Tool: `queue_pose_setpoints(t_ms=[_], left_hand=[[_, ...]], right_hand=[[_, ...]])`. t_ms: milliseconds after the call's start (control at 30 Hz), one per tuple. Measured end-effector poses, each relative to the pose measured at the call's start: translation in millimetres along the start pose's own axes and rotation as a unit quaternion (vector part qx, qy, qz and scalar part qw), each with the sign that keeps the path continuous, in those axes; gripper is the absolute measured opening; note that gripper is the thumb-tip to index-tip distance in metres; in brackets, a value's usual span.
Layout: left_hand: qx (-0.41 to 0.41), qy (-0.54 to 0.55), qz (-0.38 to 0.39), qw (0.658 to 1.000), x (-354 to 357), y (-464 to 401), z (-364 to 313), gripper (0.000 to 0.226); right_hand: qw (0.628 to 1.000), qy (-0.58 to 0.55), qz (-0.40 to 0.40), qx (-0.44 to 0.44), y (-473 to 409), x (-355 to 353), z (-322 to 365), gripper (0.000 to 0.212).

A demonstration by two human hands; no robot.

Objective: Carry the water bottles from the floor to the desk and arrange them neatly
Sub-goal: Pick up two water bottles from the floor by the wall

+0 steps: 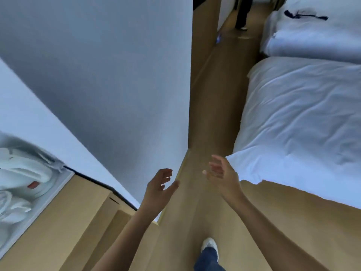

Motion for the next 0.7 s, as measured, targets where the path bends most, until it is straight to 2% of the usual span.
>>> queue_pose_setpoints(t_ms=[133, 333, 700], left_hand=[[0.016, -0.01, 0.042, 0.999, 72.8, -51.6, -46.4, 0.023], [0.024, -0.032, 0.069, 0.997, 146.0, -120.3, -93.7, 0.035], [0.05, -0.06, 0.127, 0.989, 241.3, -310.5, -159.8, 0.038]], right_hand=[[0.999, 0.002, -0.03, 0.02, -72.6, -59.6, -6.5, 0.051], [0.997, 0.016, -0.07, 0.024, -157.1, -121.7, -6.4, 0.049], [0.994, 0.019, -0.102, 0.043, -354.1, -135.6, -4.8, 0.043]])
Point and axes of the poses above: each hand's wrist, its own y-axis away from the middle knuckle, its own x-axis out of the palm, z = x × y, the point moved 7 cm from there along -y, towards the middle knuckle, and after that the axes turned 9 degrees about -z, right-handed, at the moved point
